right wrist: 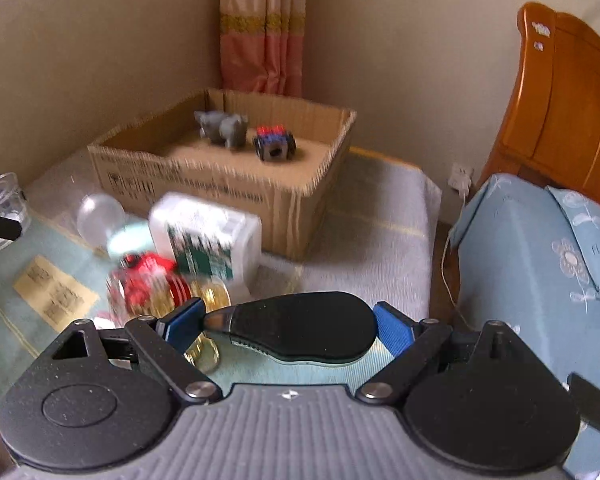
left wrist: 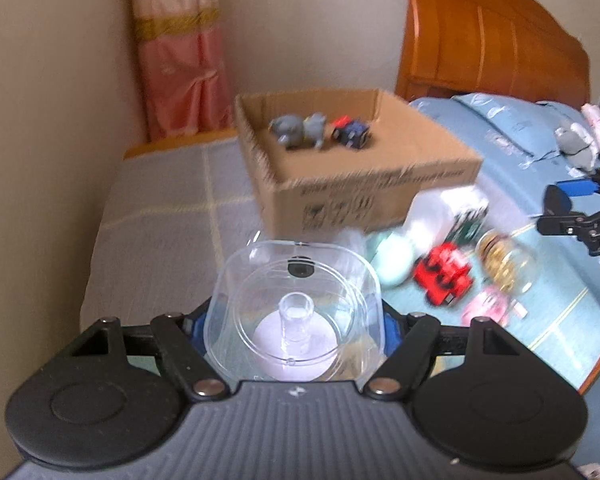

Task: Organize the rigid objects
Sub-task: 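Lower the clear container into the cardboard box and open the left tool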

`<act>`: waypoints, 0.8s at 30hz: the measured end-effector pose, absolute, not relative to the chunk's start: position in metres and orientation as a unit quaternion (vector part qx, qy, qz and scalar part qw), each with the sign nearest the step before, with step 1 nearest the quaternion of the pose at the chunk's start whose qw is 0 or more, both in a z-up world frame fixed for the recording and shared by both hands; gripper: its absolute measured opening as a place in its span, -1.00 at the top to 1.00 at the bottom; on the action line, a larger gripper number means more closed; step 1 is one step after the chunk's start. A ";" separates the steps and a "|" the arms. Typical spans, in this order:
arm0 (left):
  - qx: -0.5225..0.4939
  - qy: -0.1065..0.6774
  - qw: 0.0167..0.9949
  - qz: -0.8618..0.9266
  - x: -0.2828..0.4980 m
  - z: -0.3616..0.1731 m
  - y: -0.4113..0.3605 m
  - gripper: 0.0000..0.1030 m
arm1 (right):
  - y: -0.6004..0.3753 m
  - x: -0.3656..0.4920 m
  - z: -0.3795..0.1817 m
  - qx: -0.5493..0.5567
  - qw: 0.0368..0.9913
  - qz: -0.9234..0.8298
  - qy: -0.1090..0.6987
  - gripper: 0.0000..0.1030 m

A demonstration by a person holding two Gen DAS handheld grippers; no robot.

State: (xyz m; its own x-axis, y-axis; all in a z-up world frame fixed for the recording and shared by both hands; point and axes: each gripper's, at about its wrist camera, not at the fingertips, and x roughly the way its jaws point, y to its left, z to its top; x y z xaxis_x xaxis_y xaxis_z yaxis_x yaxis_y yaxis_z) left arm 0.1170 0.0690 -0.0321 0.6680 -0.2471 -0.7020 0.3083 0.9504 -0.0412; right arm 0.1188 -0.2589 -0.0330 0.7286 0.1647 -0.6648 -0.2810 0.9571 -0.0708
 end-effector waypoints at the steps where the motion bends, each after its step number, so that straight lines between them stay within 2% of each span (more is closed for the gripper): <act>1: 0.041 0.375 0.913 -0.156 0.120 -0.028 0.066 -0.45 | -0.257 0.120 -0.027 -0.083 0.927 0.126 0.342 -0.80; 13: 0.075 0.335 0.920 -0.191 0.186 0.015 0.024 -0.45 | -0.228 0.176 0.022 -0.077 0.937 0.164 0.297 -0.80; 24: 0.084 0.360 0.910 -0.187 0.261 0.004 0.005 -0.46 | -0.204 0.248 0.012 -0.084 0.926 0.169 0.328 -0.80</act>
